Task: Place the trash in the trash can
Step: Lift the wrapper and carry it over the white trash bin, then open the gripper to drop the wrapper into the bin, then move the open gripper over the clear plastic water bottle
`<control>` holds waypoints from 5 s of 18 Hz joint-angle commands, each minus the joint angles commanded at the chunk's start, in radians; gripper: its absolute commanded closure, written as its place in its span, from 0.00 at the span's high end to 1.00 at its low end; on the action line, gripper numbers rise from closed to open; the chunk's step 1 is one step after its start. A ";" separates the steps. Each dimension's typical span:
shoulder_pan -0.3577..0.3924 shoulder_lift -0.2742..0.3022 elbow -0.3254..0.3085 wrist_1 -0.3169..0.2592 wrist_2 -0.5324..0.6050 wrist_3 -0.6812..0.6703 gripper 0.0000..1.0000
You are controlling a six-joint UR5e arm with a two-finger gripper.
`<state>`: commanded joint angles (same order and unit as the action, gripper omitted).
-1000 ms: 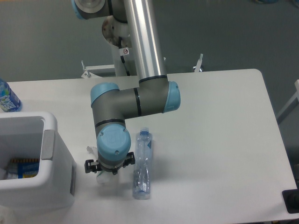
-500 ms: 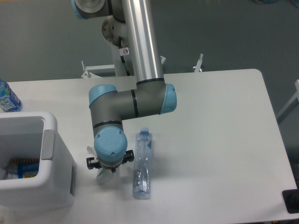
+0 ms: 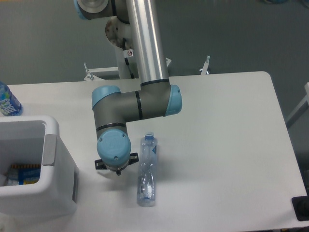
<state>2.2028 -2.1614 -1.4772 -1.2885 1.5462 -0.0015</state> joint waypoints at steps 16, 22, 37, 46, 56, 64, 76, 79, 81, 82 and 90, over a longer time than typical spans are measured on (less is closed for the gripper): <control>0.136 0.233 0.188 0.023 -0.066 0.104 0.00; 0.195 0.296 0.226 0.195 -0.267 -0.035 0.00; 0.026 0.365 0.212 0.202 -0.431 -0.190 0.04; -0.063 0.304 0.215 0.212 -0.448 -0.187 0.19; -0.072 0.302 0.210 0.279 -0.437 -0.183 1.00; -0.022 0.305 0.215 0.278 -0.310 -0.184 1.00; 0.153 0.269 0.236 0.284 -0.189 -0.183 1.00; 0.175 0.250 0.229 0.278 -0.109 -0.179 1.00; 0.178 0.220 0.226 0.270 -0.091 -0.179 1.00; 0.183 0.204 0.222 0.270 -0.086 -0.172 1.00; 0.212 0.152 0.078 0.230 -0.060 0.256 1.00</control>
<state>2.4145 -2.0093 -1.3988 -1.0584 1.4864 0.2543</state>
